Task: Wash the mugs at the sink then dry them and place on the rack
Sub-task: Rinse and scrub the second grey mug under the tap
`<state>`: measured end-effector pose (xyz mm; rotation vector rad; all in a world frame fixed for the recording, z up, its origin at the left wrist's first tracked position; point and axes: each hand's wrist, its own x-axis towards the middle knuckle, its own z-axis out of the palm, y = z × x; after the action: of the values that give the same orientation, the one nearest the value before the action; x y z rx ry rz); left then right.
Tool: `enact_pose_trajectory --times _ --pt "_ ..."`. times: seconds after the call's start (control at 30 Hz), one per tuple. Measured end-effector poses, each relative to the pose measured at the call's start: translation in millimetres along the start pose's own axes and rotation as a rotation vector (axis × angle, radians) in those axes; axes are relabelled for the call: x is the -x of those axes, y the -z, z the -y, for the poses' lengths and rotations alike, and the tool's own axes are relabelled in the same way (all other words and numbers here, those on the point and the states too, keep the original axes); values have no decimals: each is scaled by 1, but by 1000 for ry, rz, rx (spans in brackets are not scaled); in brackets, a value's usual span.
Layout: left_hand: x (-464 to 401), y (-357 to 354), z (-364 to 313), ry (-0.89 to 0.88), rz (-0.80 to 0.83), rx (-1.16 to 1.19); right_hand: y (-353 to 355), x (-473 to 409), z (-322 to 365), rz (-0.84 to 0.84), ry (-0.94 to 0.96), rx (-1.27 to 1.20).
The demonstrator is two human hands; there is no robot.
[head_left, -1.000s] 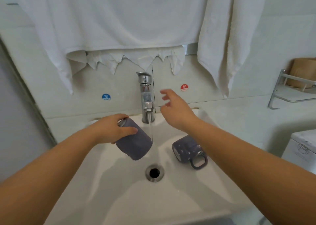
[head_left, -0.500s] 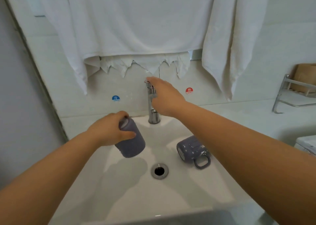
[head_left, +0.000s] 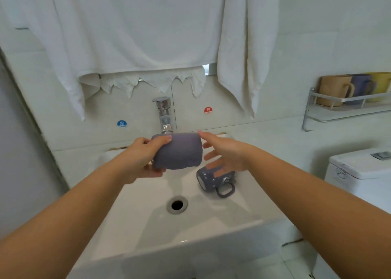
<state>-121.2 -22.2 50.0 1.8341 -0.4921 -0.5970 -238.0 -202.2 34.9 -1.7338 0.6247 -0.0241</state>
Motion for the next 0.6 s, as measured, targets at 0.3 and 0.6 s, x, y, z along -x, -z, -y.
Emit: enact_pose_trajectory --times 0.3,0.6 --pt "-15 -121 -38 138 341 231 99 31 -22 -190 149 -419" --pt "-68 -217 -196 -417 413 -158 236 45 60 -600 403 -97"
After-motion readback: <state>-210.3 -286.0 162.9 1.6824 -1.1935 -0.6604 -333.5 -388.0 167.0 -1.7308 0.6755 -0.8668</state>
